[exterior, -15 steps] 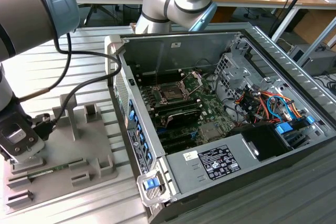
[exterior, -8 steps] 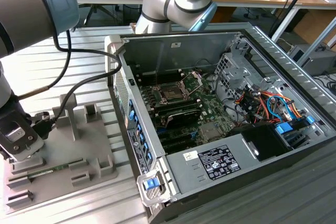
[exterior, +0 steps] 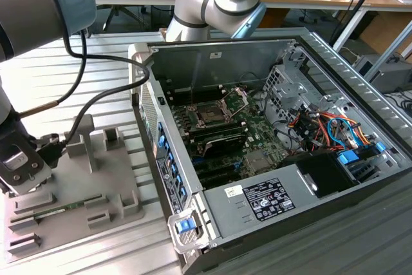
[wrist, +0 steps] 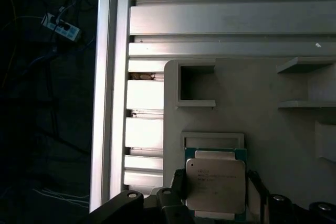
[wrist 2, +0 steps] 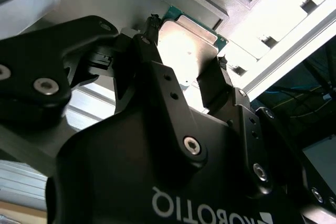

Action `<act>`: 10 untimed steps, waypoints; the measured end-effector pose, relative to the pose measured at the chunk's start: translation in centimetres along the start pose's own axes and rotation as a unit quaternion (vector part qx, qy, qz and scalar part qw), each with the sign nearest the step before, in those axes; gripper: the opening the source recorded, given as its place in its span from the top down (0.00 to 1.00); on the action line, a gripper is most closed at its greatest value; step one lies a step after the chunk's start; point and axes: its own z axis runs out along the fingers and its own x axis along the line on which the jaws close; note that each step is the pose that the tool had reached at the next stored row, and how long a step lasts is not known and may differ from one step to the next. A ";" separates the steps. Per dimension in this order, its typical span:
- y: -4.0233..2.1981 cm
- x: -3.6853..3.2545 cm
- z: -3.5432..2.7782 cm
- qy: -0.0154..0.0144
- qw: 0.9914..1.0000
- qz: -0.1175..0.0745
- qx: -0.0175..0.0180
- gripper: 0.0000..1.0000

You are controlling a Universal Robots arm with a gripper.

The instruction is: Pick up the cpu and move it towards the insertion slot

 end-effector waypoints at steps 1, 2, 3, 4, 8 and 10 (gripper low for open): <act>0.00 0.00 -0.12 0.000 1.000 0.000 0.000 0.45; 0.01 0.00 -0.24 0.000 1.000 0.000 0.000 0.45; 0.01 0.00 -0.35 0.000 1.000 0.000 0.000 0.45; 0.01 0.00 -0.41 0.000 1.000 0.000 0.000 0.45; 0.03 0.00 -0.80 0.000 1.000 0.000 0.000 0.45; 0.04 0.00 -1.00 0.000 1.000 0.000 0.000 0.45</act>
